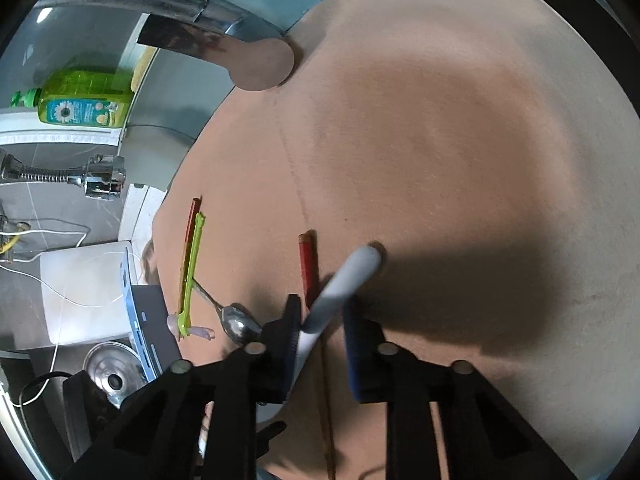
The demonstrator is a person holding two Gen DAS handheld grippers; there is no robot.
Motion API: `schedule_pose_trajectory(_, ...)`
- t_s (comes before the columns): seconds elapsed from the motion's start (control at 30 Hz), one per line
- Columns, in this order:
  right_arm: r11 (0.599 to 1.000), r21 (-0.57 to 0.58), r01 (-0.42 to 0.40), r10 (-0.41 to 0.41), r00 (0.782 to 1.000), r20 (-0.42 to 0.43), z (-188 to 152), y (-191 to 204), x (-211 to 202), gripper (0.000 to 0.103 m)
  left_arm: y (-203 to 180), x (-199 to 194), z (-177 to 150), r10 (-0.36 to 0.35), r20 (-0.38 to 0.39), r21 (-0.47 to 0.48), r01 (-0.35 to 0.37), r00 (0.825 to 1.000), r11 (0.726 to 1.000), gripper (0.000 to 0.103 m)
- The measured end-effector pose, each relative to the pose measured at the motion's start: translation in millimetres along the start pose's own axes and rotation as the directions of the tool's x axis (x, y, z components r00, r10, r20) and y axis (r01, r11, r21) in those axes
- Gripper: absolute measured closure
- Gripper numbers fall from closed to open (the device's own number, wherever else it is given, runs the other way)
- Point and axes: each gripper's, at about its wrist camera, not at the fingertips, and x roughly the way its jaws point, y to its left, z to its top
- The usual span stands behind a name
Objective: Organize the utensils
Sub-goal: 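Close the right tool on the handle of the second white spoon, then lift the second white spoon with the right tool over the basket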
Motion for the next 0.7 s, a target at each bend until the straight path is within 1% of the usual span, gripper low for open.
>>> schedule_pose_trajectory(0.07,1.0,-0.002,0.0,0.0,1.0,0.001,-0.9,0.4,-0.8,0.087,-3.5,-0.3,-1.7,-0.001,-0.002,0.013,0.001,1.0,1.0,0.066)
schedule_pose_trajectory(0.17,1.0,-0.015,0.008,-0.008,1.0,0.012,-2.4,4.1,-3.2,0.087,-7.6,-0.2,-1.0,-0.006,-0.006,0.022,0.006,1.0,1.0,0.066)
schedule_pose_trajectory(0.3,1.0,-0.026,0.003,-0.002,1.0,0.027,-4.9,8.7,-11.0,0.088,-8.1,-4.0,-1.4,-0.029,0.001,0.004,0.029,1.0,1.0,0.067)
schedule_pose_trajectory(0.5,0.999,-0.043,-0.021,0.023,0.999,0.042,-8.8,21.9,-23.6,0.09,-5.0,-15.3,-5.3,-0.01,0.035,-0.006,0.01,0.999,1.0,0.067)
schedule_pose_trajectory(0.6,0.996,-0.076,-0.036,0.039,0.999,0.038,-10.3,38.6,-26.6,0.091,-0.6,-30.5,-19.0,0.0,0.065,-0.042,0.003,0.998,0.999,0.067)
schedule_pose_trajectory(0.7,0.991,-0.125,-0.053,0.056,0.998,0.027,-12.5,63.3,-25.9,0.092,12.1,-44.4,-28.6,0.013,0.098,-0.093,-0.004,0.995,0.996,0.067)
